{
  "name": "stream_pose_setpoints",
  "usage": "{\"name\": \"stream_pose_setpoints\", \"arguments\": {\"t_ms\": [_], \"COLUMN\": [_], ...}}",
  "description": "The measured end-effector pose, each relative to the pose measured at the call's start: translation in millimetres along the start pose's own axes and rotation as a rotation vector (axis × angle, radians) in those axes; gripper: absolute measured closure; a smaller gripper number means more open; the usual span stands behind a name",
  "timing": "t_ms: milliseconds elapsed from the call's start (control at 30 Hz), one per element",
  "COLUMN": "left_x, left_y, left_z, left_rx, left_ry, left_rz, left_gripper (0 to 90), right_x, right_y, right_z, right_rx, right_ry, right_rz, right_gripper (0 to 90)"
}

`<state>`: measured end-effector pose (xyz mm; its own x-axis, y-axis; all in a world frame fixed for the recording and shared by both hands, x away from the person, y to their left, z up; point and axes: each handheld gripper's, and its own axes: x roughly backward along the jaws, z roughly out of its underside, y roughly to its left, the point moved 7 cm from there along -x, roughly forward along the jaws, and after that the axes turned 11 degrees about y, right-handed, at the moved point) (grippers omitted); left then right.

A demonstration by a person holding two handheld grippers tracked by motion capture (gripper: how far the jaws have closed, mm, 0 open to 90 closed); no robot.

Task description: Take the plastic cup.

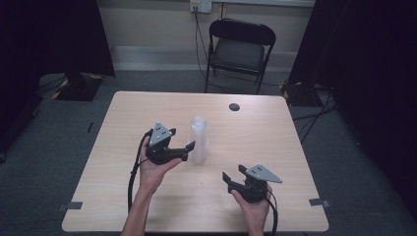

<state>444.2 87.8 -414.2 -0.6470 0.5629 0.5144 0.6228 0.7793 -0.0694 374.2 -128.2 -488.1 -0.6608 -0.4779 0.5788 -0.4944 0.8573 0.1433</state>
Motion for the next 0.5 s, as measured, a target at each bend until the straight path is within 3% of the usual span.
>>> {"name": "stream_pose_setpoints", "arguments": {"t_ms": [133,333,500], "left_x": [-7.3,-18.6,-26.0], "left_y": [1.0,-1.5,-1.5], "left_z": [-7.5,-16.3,-22.6], "left_rx": [-0.018,-0.030,-0.058], "left_ry": [0.016,0.028,0.030], "left_rz": [-0.011,-0.012,-0.038], "left_gripper": [21.9,20.4,17.6], "right_x": [-0.2,-1.4,-1.0], "right_y": [1.1,0.5,0.6], "right_z": [-0.9,0.3,-0.2], "right_rx": [0.011,0.013,0.014], "right_ry": [-0.003,0.002,0.001], "right_rz": [0.000,-0.001,0.001], "right_gripper": [31.3,31.3,31.3]}}
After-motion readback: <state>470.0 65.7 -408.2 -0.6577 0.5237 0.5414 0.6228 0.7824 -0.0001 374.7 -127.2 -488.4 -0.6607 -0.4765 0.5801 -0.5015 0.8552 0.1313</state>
